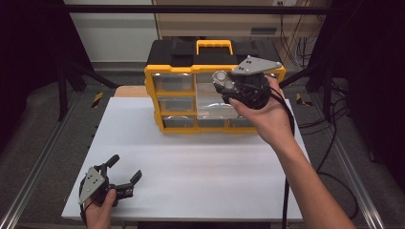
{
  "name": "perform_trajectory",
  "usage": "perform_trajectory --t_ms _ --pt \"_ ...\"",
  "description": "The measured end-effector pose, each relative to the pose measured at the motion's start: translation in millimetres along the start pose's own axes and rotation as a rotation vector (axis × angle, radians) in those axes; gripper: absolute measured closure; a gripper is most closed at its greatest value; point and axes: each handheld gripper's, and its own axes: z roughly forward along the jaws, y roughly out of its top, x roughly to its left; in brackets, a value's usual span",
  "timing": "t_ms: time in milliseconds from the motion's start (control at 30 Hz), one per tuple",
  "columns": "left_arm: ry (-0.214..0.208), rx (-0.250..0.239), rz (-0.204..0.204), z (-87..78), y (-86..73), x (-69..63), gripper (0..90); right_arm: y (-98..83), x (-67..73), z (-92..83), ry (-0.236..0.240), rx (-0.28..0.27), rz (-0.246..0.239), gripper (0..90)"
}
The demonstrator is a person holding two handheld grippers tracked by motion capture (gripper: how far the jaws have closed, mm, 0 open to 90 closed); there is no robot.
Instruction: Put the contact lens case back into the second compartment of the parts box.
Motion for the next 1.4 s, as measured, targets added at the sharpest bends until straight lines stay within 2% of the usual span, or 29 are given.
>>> perform_trajectory --t_ms 300,433,500,600,933,1033,1200,1300,1400 --pt "-0.001 0.0 0.0 -0.1 0.0 0.0 0.7 0.0 1.3 4.5 0.014 0.01 0.011 49.1" --pt "-0.001 0.0 -0.001 -0.1 0.0 0.1 0.8 -0.1 1.1 7.8 0.027 0.032 0.019 49.0" --pt "0.0 -0.001 -0.001 -0.1 0.1 0.1 0.8 0.1 0.5 8.0 0.019 0.022 0.033 47.9" --pt "-0.001 -0.001 -0.001 -0.2 0.0 0.2 0.8 1.1 -2.4 5.4 0.037 -0.006 0.071 46.4" --pt "-0.004 -0.001 -0.001 0.3 0.0 0.0 0.8 0.4 -2.9 4.3 0.033 -0.032 0.09 41.6" --pt "-0.003 -0.002 -0.003 -0.2 0.1 0.0 0.7 -0.6 -0.9 7.0 0.031 -0.041 0.097 37.1" --pt "0.0 -0.001 -0.001 -0.7 0.2 -0.1 0.7 0.6 2.9 9.6 0.01 -0.067 0.106 21.6" --pt "0.004 -0.002 -0.001 -1.2 0.1 0.3 0.6 0.5 3.6 11.3 -0.001 -0.077 0.131 12.6" --pt "0.005 -0.002 -0.004 -1.3 -0.1 0.3 0.6 -0.8 3.9 13.8 -0.01 -0.115 0.149 7.2"
